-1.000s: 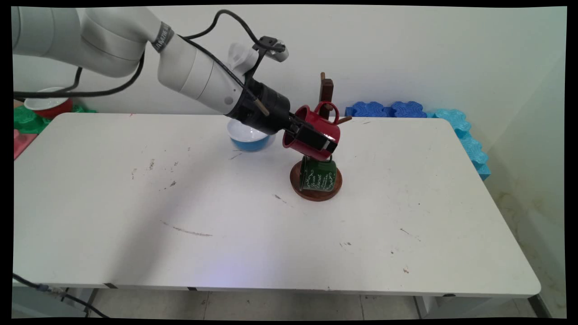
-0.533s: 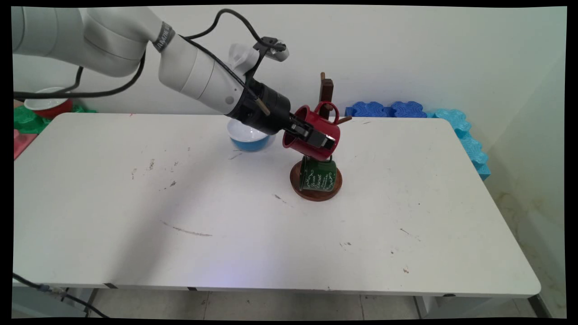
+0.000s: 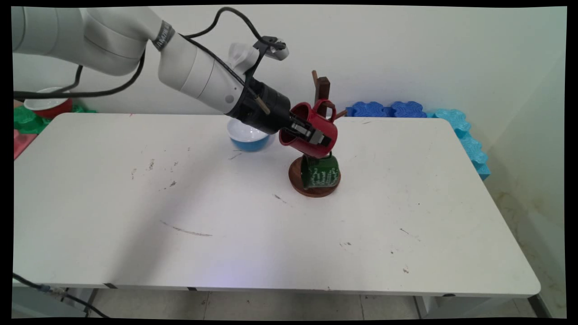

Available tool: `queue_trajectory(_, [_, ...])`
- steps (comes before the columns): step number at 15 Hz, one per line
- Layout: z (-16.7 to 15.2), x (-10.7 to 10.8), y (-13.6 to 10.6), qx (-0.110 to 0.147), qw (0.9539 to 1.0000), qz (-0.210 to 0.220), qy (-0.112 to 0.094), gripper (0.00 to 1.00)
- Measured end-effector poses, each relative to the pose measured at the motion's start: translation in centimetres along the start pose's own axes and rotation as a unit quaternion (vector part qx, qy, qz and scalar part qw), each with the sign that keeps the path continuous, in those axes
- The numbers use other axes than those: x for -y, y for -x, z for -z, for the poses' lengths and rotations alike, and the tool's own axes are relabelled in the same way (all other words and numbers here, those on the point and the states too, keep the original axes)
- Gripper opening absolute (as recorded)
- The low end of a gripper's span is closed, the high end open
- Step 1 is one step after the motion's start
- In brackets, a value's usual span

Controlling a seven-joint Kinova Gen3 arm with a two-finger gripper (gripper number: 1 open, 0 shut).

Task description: Place the picked object on the table

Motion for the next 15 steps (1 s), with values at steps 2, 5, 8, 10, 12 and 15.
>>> queue_trajectory(2, [0.05,0.02,-0.04,0.000,1.0000,0.001,0.000,0.00])
queue_trajectory(5, [0.08,0.06,-0.09,0.001,1.0000,0.001,0.000,0.00])
queue_trajectory(8, [0.05,0.06,-0.13,0.002,1.0000,0.001,0.000,0.00])
queue_trajectory(10, [0.00,0.00,-0.17,0.002,1.0000,0.001,0.001,0.00])
queue_trajectory(12, [-0.07,-0.12,-0.21,0.002,1.0000,0.001,0.003,0.00])
queue_trajectory(15, [-0.15,-0.30,-0.32,0.001,1.0000,0.001,0.006,0.00])
